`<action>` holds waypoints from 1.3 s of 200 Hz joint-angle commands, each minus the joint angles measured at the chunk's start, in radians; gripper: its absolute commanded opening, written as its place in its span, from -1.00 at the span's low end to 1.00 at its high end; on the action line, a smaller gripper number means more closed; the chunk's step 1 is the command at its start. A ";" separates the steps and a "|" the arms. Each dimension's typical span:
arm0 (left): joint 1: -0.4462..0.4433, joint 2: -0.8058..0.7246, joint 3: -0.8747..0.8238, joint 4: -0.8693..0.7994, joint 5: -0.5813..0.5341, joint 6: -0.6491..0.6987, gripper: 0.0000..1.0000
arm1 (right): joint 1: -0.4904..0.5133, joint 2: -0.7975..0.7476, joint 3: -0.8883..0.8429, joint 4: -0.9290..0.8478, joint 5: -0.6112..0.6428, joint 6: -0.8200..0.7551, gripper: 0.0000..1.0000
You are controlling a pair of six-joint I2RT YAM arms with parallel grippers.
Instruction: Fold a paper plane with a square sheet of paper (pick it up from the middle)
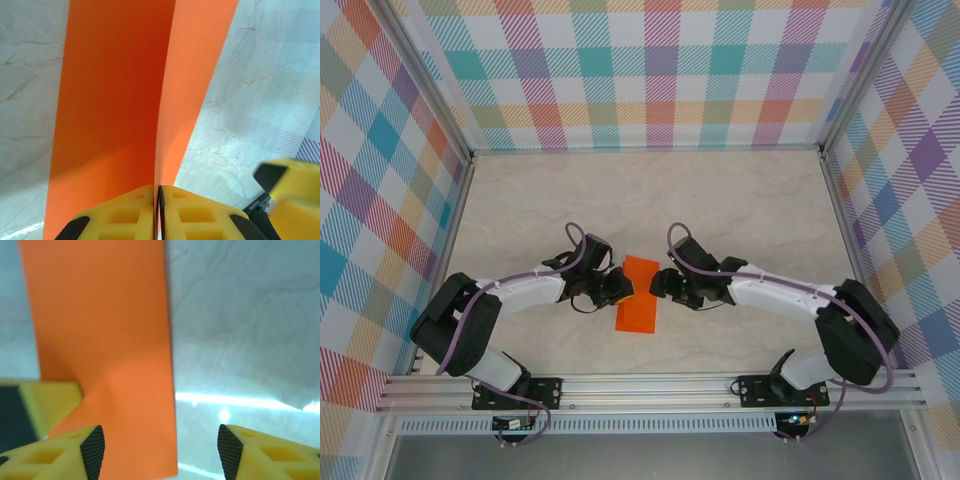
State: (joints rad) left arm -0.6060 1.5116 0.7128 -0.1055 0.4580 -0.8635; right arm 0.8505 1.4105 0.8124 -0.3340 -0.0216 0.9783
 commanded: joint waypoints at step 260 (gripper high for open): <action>0.009 -0.020 0.052 -0.080 0.007 0.008 -0.76 | 0.526 0.383 0.441 -0.388 0.642 -0.069 -0.32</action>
State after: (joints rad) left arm -0.6052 1.5097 0.7376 -0.1661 0.4519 -0.8635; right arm 1.3804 1.8244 1.2633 -0.6964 0.6041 0.9001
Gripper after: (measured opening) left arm 0.118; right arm 0.356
